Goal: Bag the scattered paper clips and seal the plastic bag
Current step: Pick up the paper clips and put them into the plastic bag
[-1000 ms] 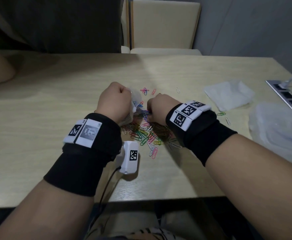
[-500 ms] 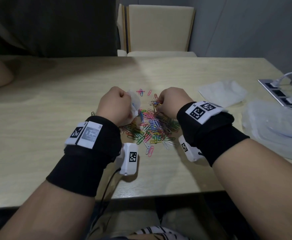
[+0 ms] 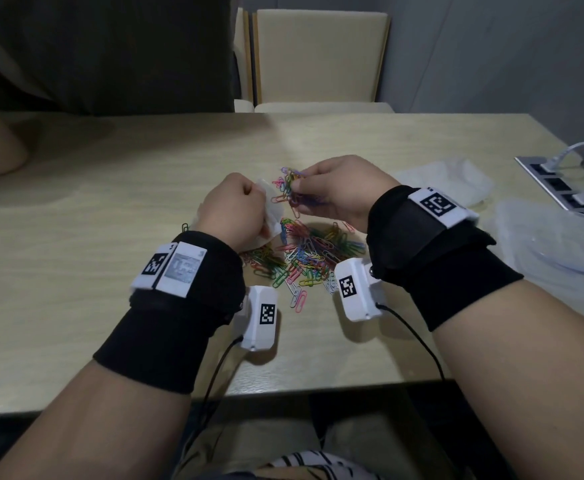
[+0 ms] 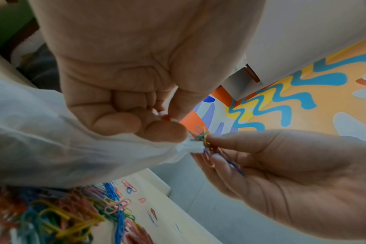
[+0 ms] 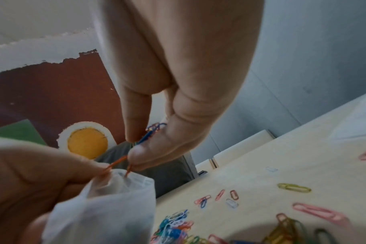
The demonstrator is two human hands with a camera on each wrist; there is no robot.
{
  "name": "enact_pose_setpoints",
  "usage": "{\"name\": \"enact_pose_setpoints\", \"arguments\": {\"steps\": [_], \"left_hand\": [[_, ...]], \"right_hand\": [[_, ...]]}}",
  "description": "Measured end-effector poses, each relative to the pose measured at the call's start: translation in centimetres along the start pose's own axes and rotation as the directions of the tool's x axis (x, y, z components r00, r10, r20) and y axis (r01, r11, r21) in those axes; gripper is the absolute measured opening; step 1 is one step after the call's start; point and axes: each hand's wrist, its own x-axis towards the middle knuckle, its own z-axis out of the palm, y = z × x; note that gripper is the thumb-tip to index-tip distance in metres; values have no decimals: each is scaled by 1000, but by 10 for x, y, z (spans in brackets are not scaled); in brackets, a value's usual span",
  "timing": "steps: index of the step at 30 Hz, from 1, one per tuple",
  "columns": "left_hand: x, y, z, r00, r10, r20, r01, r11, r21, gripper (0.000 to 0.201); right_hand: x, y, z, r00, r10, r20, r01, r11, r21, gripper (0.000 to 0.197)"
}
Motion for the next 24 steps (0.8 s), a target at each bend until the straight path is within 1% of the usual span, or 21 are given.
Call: {"name": "enact_pose_setpoints", "arguments": {"steps": [1, 4, 7, 9, 12, 13, 15, 16, 17, 21, 24], "left_hand": [[2, -3, 1, 1000, -1, 3, 1, 1000, 3, 27], [-1, 0, 1, 1000, -10, 12, 10, 1000, -10, 28], [-5, 4, 0, 1000, 9, 11, -9, 1000, 11, 29], [-4, 3, 1, 1000, 18, 3, -18, 1000, 23, 29], [-6, 5, 0, 1000, 18, -21, -17, 999, 30, 27], [-7, 7, 0, 1000, 15, -20, -15, 1000, 15, 25], [-6, 7, 1, 1000, 10, -22, -10, 1000, -3, 23], [-6, 6, 1, 1000, 8, -23, -8, 1000, -11, 22], [-5, 6, 1, 1000, 8, -26, -9, 1000, -22, 21], [4, 0, -3, 998, 13, -62, -16, 998, -53, 17], [7, -3, -5, 998, 9, -70, -15, 996, -91, 16]], "right_hand": [[0, 0, 3, 1000, 16, 13, -16, 1000, -11, 11], [3, 3, 12, 999, 53, 12, -51, 989, -142, 6], [6, -1, 16, 998, 65, 0, -63, 970, -235, 22], [7, -6, 17, 999, 43, 14, -36, 934, -357, 27], [6, -11, 19, 999, -1, 50, 23, 895, -446, 33], [6, -13, 20, 998, -18, 58, 44, 867, -496, 34], [5, -16, 24, 997, -43, 60, 71, 780, -621, 36], [6, -16, 26, 997, -58, 53, 78, 749, -658, 37], [8, -15, 27, 997, -68, 40, 78, 744, -664, 35], [15, -11, 28, 992, -120, -40, 83, 858, -507, 22], [18, -11, 29, 985, -155, -71, 108, 890, -443, 8]]}}
